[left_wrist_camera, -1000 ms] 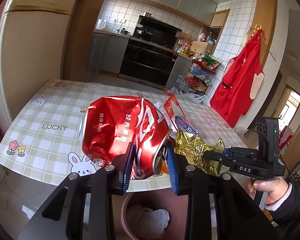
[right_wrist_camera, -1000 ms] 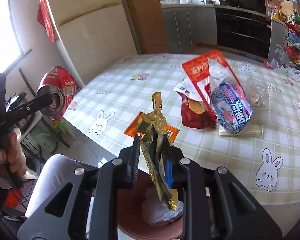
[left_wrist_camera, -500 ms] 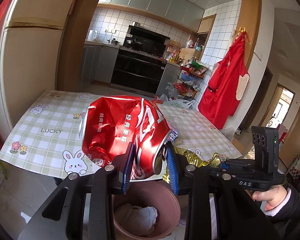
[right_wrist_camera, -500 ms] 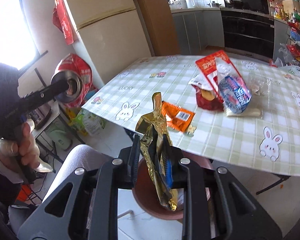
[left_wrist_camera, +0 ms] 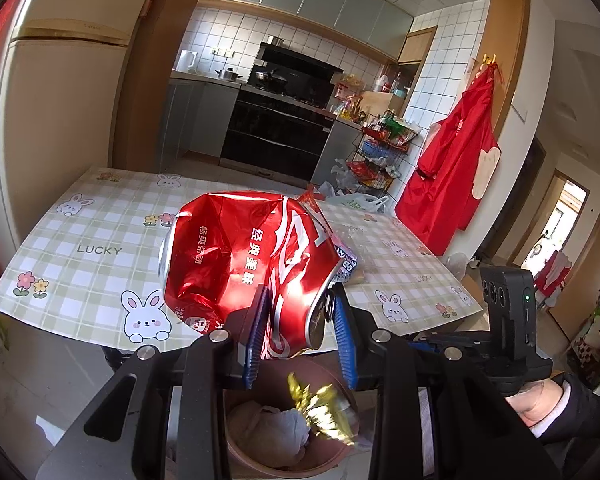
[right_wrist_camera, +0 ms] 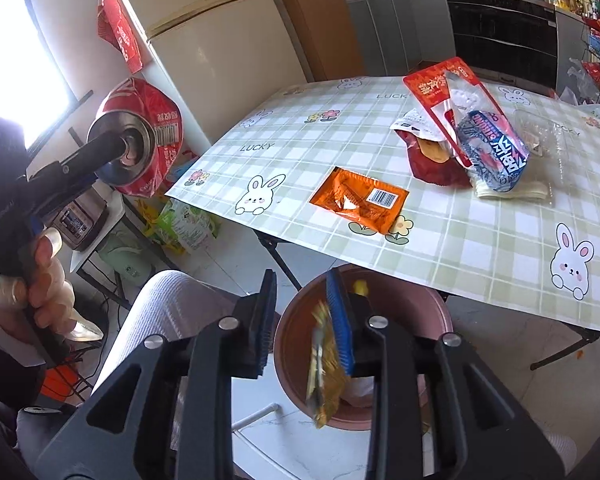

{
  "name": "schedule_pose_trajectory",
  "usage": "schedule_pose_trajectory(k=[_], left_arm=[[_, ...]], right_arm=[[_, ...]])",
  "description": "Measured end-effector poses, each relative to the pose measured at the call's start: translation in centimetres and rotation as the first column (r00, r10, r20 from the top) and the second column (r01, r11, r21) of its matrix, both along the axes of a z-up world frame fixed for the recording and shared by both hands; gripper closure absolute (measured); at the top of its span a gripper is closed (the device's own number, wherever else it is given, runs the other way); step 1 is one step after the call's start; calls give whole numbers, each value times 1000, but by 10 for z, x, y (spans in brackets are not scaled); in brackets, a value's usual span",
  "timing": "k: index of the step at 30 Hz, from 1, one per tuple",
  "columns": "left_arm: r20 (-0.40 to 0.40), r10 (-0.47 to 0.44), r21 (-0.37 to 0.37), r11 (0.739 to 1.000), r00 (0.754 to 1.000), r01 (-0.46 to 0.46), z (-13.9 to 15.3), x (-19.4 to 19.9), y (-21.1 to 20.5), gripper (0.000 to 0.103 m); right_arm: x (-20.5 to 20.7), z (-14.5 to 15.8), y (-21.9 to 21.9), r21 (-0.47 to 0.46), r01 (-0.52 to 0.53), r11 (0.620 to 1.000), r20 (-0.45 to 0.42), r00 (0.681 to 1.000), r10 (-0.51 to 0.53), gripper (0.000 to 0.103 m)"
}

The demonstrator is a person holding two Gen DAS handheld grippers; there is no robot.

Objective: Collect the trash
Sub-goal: 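Drop the gold foil into the bin while the left tool drops the red can in, then reach the left tool to the orange snack packet and close on it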

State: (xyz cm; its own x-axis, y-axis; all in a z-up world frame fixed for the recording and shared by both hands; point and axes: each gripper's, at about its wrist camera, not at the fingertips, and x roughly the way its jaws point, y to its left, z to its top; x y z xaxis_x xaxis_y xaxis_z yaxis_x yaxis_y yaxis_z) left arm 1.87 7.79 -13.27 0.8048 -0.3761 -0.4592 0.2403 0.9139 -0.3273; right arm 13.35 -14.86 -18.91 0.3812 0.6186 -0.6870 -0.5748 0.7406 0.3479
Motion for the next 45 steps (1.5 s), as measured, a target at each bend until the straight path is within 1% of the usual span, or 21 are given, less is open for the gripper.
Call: schedule_pose_trajectory(k=[2, 4, 6, 7, 8, 10, 11, 14, 17, 19, 21, 27, 29, 30, 31, 32, 34, 35, 37, 41, 45], left_arm=[[-12, -7, -1, 1000, 1000, 7, -4, 5, 0, 72], [-24, -17, -4, 1000, 1000, 17, -6, 8, -1, 72], [-36, -29, -6, 1000, 999, 28, -8, 11, -4, 72], [-41, -37, -6, 999, 998, 37, -9, 13, -6, 72], [-46, -46, -5, 999, 998, 46, -11, 14, -9, 72], [-55, -70, 1, 998, 996, 70, -13, 15, -17, 72], [-61, -83, 3, 996, 995, 84, -14, 16, -20, 72], [-82, -121, 15, 992, 989, 123, -19, 19, -34, 72], [-105, -155, 27, 987, 982, 159, -25, 23, -48, 72], [-118, -173, 36, 983, 978, 178, -29, 27, -57, 72], [-129, -187, 39, 980, 974, 193, -32, 30, -64, 72], [-151, -218, 56, 972, 964, 228, -37, 41, -82, 72], [-155, -217, 58, 972, 964, 228, -39, 43, -83, 70], [-155, -213, 57, 973, 965, 224, -39, 43, -82, 64], [-152, -204, 60, 975, 967, 215, -39, 43, -81, 55], [-148, -192, 64, 977, 970, 203, -39, 42, -79, 51], [-143, -171, 66, 981, 975, 181, -38, 42, -74, 37], [-144, -158, 63, 984, 977, 169, -39, 43, -71, 33], [-142, -128, 58, 989, 981, 138, -40, 43, -63, 23], [-147, -82, 73, 993, 986, 93, -43, 45, -53, 19], [-177, -55, 56, 996, 983, 66, -52, 51, -41, 19]], right_arm=[[3, 4, -3, -4, 23, 1000, 25, 999, -23, 63], [4, 13, -9, -24, 60, 998, 88, 994, -58, 57], [4, 24, -16, -39, 101, 994, 154, 984, -94, 43], [4, 30, -22, -41, 135, 990, 190, 974, -125, 28], [3, 37, -28, -34, 167, 985, 227, 961, -156, 15], [1, 51, -40, -12, 224, 974, 288, 934, -211, 7], [1, 57, -45, -5, 245, 970, 308, 923, -231, 6], [0, 68, -61, -1, 312, 950, 357, 887, -292, 6], [0, 71, -73, 5, 360, 933, 375, 864, -335, 6], [1, 71, -81, 12, 380, 925, 376, 856, -356, 6], [2, 70, -87, 24, 393, 919, 371, 851, -373, 6], [5, 67, -99, 45, 411, 911, 341, 851, -400, 6], [5, 65, -99, 41, 414, 909, 337, 851, -403, 6], [6, 64, -99, 38, 416, 909, 336, 851, -404, 6], [6, 63, -97, 34, 418, 908, 335, 851, -405, 6], [7, 62, -97, 29, 423, 906, 334, 850, -408, 6], [7, 60, -96, 16, 438, 899, 337, 844, -417, 6], [7, 59, -95, 7, 448, 894, 340, 840, -423, 6], [8, 57, -93, -15, 464, 886, 344, 834, -431, 6], [10, 52, -93, -24, 475, 880, 340, 832, -439, 6], [13, 46, -90, -51, 493, 869, 340, 826, -449, 6]])
